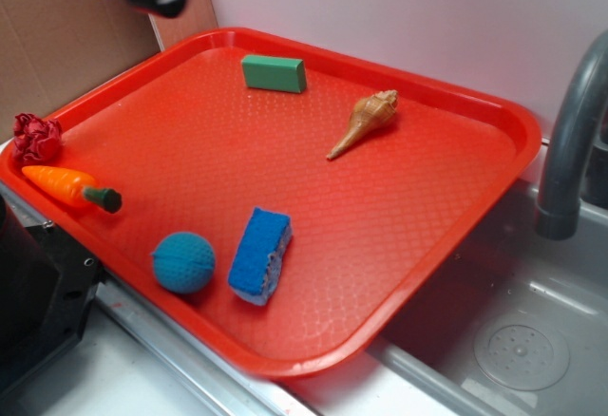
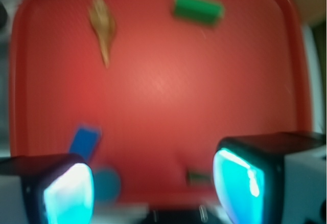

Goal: Grab the shell.

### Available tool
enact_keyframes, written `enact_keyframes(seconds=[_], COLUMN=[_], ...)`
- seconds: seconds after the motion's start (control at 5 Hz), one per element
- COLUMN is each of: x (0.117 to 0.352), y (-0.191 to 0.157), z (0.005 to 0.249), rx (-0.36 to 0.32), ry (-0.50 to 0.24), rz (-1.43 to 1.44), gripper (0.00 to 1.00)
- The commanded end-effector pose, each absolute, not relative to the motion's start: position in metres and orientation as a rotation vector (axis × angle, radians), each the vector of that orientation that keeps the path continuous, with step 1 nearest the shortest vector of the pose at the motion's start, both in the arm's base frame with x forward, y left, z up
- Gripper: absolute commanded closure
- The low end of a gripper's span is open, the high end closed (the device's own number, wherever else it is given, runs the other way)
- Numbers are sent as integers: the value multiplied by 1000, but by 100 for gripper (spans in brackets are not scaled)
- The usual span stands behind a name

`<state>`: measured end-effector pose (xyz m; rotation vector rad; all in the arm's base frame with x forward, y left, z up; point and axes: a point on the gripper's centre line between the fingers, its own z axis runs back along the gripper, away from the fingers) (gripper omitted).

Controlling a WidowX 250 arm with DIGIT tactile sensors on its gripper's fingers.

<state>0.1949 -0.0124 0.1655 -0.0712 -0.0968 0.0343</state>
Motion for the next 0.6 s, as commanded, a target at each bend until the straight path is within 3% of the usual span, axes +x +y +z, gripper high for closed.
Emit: enact_keyframes(seconds=[0.0,0.2,0.4], x=[201,201,230], y=[-13,-13,-27], z=[174,174,134], rx=[-80,-80,-39], ry=[-137,-137,-103], rz=[34,34,-7], gripper=[0,0,0])
